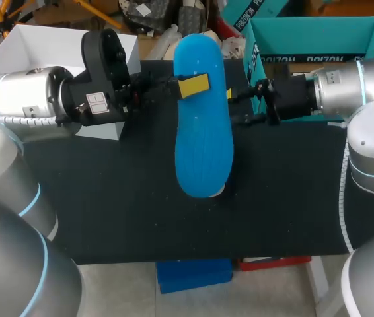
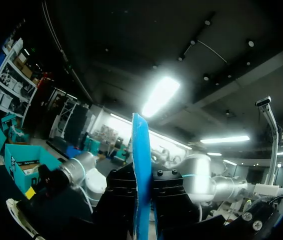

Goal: Take the shoe out of the shoebox, open the shoe tongue, remove and reinsert the insole, then place the shoe into the shoebox

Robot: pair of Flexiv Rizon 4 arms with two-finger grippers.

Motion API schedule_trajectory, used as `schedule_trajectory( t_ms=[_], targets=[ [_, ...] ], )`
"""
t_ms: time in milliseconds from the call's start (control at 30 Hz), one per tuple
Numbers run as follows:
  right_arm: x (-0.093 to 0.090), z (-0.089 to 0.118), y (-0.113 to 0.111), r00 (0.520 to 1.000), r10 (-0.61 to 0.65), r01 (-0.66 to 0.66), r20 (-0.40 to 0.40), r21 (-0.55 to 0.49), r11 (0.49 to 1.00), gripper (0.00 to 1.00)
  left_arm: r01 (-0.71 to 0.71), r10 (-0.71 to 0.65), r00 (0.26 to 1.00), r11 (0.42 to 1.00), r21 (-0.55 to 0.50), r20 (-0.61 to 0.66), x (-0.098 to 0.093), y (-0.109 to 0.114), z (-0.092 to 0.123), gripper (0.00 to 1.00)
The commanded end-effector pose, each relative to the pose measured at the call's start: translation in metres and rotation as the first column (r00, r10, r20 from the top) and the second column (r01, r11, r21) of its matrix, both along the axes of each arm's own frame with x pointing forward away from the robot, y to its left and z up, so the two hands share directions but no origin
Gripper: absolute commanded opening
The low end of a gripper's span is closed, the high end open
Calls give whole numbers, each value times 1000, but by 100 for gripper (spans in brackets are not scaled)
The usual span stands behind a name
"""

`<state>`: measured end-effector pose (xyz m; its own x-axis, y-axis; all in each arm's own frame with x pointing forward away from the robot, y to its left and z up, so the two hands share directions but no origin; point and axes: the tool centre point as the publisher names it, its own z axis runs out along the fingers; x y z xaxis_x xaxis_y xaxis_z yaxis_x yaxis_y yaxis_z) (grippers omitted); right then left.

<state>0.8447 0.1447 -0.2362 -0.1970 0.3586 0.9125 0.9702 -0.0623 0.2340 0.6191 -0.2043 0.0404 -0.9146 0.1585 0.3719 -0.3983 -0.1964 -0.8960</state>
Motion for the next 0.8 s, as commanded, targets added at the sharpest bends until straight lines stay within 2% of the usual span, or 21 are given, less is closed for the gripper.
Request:
schedule_trajectory(
  t_ms=[33,100,167,300,533,800],
  targets=[
    [-3,-3,1,1000,24,-24,8,110,994,100,-9,9,1000,1000,2,-3,-3,-3,1,0],
    [-4,-4,2,1000,20,-20,-5,98,995,100,-9,9,1000,1000,2,-3,-3,-3,1,0],
    [-5,-5,3,1000,28,-28,-3,144,989,100,-9,9,1000,1000,2,-3,-3,-3,1,0],
    [-5,-7,5,999,36,-33,-12,165,986,100,-9,9,1000,1000,2,-3,-3,-3,1,0],
    [-5,-7,7,1000,13,-10,-28,125,992,100,-9,9,1000,1000,2,-3,-3,-3,1,0],
    [-5,-7,7,1000,13,-10,-28,125,992,100,-9,9,1000,1000,2,-3,-3,-3,1,0]
  ],
)
